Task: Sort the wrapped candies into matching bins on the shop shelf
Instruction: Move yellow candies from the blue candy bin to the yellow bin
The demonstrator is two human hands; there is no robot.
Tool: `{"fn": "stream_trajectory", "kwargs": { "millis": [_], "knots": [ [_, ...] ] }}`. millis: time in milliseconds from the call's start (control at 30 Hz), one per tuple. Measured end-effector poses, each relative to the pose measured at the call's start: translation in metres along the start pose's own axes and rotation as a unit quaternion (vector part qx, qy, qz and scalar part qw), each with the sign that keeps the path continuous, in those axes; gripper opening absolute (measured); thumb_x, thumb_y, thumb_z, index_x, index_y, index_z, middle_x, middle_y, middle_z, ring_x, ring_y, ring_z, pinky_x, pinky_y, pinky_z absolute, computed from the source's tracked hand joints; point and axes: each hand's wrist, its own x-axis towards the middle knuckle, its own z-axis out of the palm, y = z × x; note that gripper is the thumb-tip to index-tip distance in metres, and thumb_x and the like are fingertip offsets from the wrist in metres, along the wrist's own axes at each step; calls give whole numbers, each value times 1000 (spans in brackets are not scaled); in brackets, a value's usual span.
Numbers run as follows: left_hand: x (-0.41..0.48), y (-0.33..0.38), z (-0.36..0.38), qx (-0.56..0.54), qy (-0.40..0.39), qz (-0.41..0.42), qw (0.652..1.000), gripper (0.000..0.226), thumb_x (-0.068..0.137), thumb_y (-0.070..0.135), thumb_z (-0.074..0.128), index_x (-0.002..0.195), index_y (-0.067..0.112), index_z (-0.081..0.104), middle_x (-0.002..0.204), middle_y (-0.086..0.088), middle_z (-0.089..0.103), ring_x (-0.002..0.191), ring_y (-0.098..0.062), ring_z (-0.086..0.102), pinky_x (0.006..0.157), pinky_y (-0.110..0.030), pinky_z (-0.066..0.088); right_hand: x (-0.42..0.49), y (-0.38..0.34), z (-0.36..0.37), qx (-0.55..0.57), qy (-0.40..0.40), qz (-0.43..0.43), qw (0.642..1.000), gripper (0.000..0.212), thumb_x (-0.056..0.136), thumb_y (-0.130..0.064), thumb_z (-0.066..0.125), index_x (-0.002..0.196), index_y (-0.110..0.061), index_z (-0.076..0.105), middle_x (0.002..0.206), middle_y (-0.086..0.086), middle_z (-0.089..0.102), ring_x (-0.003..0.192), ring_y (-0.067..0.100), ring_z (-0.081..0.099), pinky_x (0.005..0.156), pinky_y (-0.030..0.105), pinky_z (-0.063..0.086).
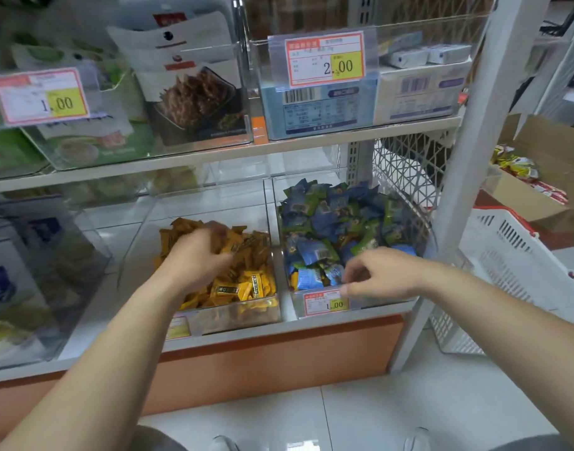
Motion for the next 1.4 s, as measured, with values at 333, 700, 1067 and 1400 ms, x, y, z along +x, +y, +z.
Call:
{"fn": "stream_trajectory", "kwargs": {
  "millis": [333,700,1067,1400],
  "knots": [
    [-22,56,14,45,27,206,977,39,86,45,66,123,31,63,119,10,64,109,-9,58,90,-25,46,12,0,4,-83,-48,46,994,77,73,-63,69,139,-28,50,124,-7,64,108,16,61,90,35,53],
    [-29,91,77,280,1,328,902,45,84,60,45,110,29,65,100,7,63,91,-19,59,93,-42,22,13,1,7,-33,-58,22,998,44,77,-49,74,113,-31,57,98,-9,63,86,14,60,75,34,50],
    [-21,93,70,71,-20,282,956,44,89,58,54,126,34,57,118,15,66,109,-6,58,97,-34,31,-2,5,-12,144,114,-19,983,12,95,-32,62,106,-31,60,89,-7,72,78,7,64,72,28,50],
    [-16,66,21,-82,97,120,985,33,84,55,64,106,32,70,84,17,69,76,2,62,68,-27,51,18,-35,2,302,295,-39,906,8,97,-31,61,91,-32,66,88,-9,73,85,6,68,76,31,52]
  ]
}}
